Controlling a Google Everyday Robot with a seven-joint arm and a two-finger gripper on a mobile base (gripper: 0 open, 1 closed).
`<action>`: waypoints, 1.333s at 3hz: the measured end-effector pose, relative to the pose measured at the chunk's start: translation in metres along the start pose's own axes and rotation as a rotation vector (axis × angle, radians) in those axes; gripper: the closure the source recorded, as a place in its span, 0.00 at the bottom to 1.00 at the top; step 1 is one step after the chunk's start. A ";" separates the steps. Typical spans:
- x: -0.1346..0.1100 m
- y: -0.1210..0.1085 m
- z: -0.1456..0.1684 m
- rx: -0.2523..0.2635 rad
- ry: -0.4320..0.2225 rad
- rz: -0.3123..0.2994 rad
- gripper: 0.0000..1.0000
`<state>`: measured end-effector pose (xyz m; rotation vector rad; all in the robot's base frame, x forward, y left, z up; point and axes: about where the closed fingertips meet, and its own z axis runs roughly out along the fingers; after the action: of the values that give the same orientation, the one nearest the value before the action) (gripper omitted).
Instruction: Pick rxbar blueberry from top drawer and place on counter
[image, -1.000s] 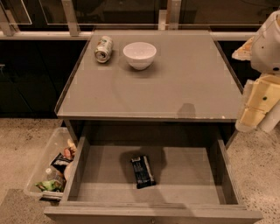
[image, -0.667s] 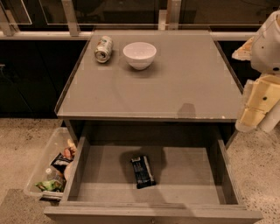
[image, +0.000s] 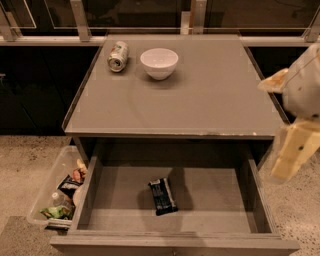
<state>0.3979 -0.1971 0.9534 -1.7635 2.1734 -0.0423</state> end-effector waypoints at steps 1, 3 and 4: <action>0.005 0.052 0.045 -0.128 -0.037 0.001 0.00; -0.045 0.130 0.111 -0.393 -0.170 -0.122 0.00; -0.091 0.144 0.113 -0.427 -0.241 -0.195 0.00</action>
Offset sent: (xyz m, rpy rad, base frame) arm -0.1068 0.0910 -0.1682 0.2119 0.4222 0.2610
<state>0.3089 -0.0565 0.8357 -2.0733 1.9296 0.5970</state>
